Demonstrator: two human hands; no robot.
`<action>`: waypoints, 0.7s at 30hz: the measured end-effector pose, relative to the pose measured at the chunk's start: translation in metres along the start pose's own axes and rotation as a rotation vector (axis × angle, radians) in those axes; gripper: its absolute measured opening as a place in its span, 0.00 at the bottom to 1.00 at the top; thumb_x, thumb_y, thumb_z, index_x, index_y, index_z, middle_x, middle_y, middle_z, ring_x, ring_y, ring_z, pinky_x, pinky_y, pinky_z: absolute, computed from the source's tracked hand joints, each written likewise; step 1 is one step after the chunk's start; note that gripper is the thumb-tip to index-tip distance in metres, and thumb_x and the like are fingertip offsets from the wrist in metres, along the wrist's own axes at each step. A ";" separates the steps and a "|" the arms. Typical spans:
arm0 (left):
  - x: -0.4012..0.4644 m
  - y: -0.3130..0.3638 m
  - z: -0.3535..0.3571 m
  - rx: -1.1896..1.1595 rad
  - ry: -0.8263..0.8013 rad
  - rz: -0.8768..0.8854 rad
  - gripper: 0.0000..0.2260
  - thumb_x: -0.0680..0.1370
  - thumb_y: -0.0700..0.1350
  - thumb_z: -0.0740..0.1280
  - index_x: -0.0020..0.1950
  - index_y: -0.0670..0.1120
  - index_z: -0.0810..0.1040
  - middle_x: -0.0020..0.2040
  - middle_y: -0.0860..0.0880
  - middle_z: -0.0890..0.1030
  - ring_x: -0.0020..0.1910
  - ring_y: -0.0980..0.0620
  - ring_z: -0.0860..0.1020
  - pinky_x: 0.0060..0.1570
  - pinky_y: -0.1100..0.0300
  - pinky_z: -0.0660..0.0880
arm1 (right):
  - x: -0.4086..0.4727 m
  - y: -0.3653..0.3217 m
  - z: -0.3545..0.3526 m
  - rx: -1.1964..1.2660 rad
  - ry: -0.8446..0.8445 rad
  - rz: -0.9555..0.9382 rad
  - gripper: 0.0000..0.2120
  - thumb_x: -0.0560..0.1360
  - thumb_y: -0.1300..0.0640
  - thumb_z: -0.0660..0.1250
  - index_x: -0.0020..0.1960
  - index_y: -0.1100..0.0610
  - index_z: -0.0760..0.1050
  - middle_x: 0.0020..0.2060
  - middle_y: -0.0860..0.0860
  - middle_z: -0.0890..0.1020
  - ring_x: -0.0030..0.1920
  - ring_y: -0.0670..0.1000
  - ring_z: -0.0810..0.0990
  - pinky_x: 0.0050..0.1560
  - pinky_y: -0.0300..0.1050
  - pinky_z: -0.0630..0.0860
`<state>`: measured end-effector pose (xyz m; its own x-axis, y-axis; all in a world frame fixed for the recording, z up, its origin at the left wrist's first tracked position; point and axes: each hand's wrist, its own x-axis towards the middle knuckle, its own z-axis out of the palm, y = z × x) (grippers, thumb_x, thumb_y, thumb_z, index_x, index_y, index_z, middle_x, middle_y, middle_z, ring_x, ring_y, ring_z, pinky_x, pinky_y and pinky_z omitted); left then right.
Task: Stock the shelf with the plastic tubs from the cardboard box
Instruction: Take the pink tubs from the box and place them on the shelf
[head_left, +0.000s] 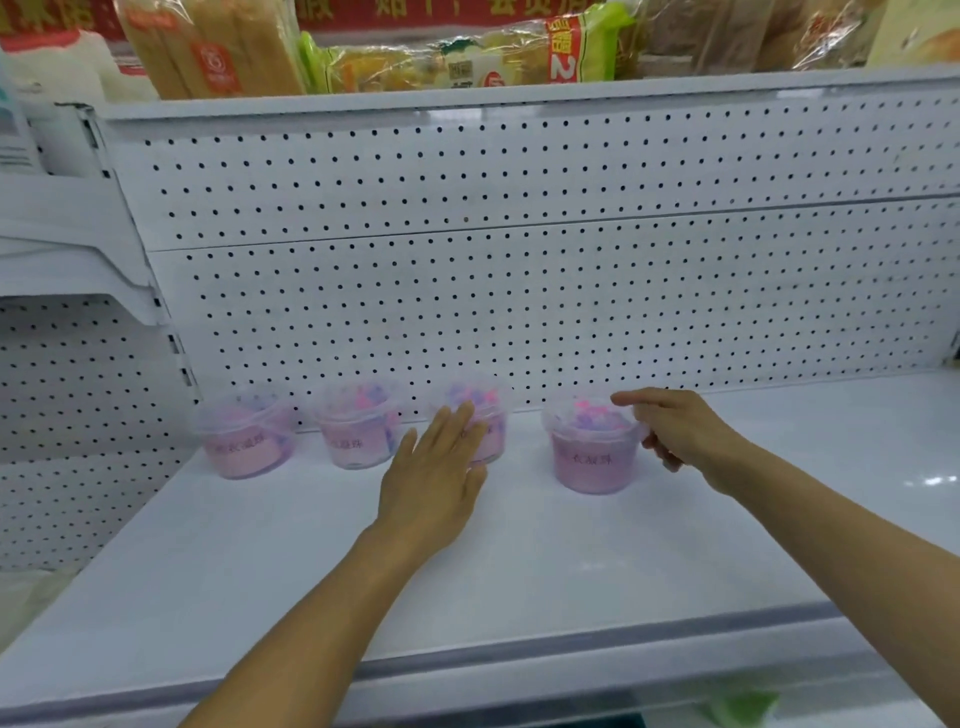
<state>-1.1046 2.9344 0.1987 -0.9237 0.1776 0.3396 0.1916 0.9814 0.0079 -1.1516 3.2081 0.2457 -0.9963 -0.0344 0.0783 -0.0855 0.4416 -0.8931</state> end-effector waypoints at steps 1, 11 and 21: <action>0.003 -0.001 0.001 -0.002 -0.001 -0.006 0.24 0.83 0.53 0.51 0.78 0.51 0.51 0.79 0.55 0.42 0.78 0.53 0.44 0.74 0.50 0.47 | 0.003 -0.001 0.002 -0.010 -0.045 0.005 0.12 0.78 0.53 0.62 0.58 0.51 0.79 0.36 0.52 0.75 0.34 0.51 0.70 0.30 0.43 0.67; 0.030 -0.013 0.000 0.037 -0.017 -0.021 0.25 0.82 0.54 0.53 0.78 0.52 0.52 0.79 0.54 0.45 0.77 0.54 0.47 0.72 0.53 0.53 | 0.052 0.000 0.030 -0.218 0.013 -0.105 0.29 0.70 0.45 0.73 0.69 0.50 0.71 0.65 0.54 0.75 0.63 0.53 0.73 0.55 0.42 0.68; 0.028 -0.015 -0.011 0.028 -0.076 0.038 0.31 0.80 0.59 0.55 0.79 0.51 0.47 0.79 0.51 0.42 0.78 0.50 0.41 0.75 0.47 0.45 | 0.030 -0.001 0.037 -0.615 0.089 -0.044 0.34 0.75 0.34 0.57 0.76 0.44 0.53 0.72 0.56 0.62 0.70 0.61 0.63 0.63 0.57 0.67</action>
<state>-1.1296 2.9235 0.2181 -0.9386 0.2185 0.2672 0.2184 0.9754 -0.0303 -1.1817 3.1740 0.2327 -0.9855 -0.0014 0.1696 -0.0824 0.8779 -0.4717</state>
